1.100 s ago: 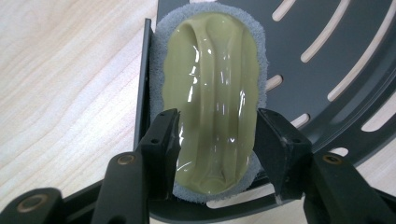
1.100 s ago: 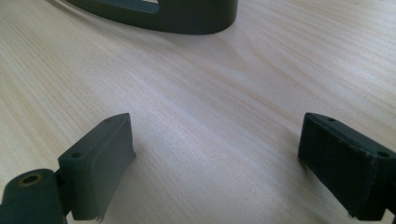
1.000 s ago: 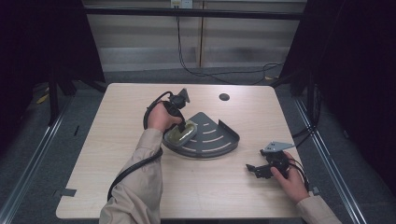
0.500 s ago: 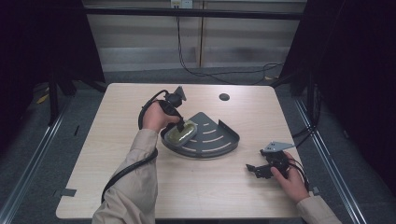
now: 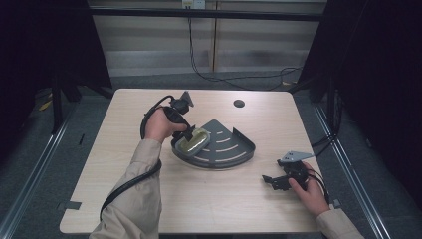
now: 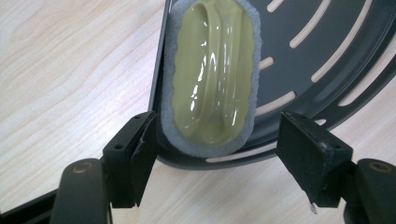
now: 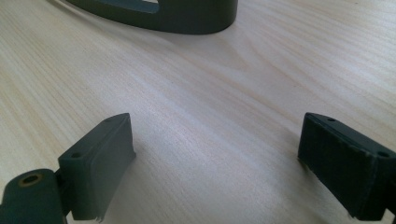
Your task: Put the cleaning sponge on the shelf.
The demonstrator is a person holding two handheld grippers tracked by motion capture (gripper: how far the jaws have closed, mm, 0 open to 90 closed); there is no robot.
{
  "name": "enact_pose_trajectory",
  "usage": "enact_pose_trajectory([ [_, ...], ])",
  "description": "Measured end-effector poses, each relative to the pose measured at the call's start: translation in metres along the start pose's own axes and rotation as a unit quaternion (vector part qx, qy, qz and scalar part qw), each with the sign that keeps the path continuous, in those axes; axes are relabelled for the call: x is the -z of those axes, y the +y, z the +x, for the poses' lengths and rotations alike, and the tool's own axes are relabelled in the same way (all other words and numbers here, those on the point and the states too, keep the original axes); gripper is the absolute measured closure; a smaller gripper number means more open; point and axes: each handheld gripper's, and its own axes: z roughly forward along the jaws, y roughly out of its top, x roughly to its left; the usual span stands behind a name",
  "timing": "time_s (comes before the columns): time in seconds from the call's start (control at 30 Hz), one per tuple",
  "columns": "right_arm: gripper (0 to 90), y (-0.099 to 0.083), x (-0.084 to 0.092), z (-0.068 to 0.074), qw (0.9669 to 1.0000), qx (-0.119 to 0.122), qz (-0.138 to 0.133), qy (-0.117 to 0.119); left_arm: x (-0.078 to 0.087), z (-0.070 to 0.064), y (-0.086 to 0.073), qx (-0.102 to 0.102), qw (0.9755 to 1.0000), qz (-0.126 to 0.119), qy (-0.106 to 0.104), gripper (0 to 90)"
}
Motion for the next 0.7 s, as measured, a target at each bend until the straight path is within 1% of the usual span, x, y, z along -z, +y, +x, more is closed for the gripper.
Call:
enact_pose_trajectory([
  [0.07, 9.8, 0.0, 0.0, 0.0, 1.0, 0.0, 0.0, 0.0, 0.001, 0.001, -0.002, -0.001, 1.0, 0.002, 0.001, 29.0],
  [0.17, 9.8, 0.0, 0.0, 0.0, 1.0, 0.0, 0.0, 0.0, 0.003, 0.002, -0.006, 0.002, 1.0, -0.001, -0.001, 28.9],
  [0.2, 9.8, 0.0, 0.0, 0.0, 1.0, 0.0, 0.0, 0.0, 0.004, 0.002, -0.007, 0.004, 1.0, 0.0, 0.002, 28.8],
  [0.23, 9.8, 0.0, 0.0, 0.0, 1.0, 0.0, 0.0, 0.0, 0.004, 0.003, -0.008, 0.002, 1.0, -0.001, 0.001, 28.8],
  [0.27, 9.8, 0.0, 0.0, 0.0, 1.0, 0.0, 0.0, 0.0, 0.005, 0.002, -0.009, 0.009, 1.0, -0.001, -0.002, 28.8],
  [0.33, 9.8, 0.0, 0.0, 0.0, 1.0, 0.0, 0.0, 0.0, 0.006, 0.003, -0.011, 0.004, 1.0, -0.002, 0.0, 28.5],
  [0.47, 9.8, 0.0, 0.0, 0.0, 1.0, 0.0, 0.0, 0.0, 0.007, 0.004, -0.017, 0.006, 1.0, -0.003, -0.002, 27.8],
  [0.63, 9.8, 0.0, 0.0, 0.0, 1.0, 0.0, 0.0, 0.0, 0.009, 0.007, -0.025, 0.009, 1.0, -0.004, 0.001, 27.5],
  [0.7, 9.8, 0.0, 0.0, 0.0, 1.0, 0.0, 0.0, 0.0, 0.01, 0.008, -0.028, 0.01, 0.9999, -0.005, -0.002, 27.3],
])
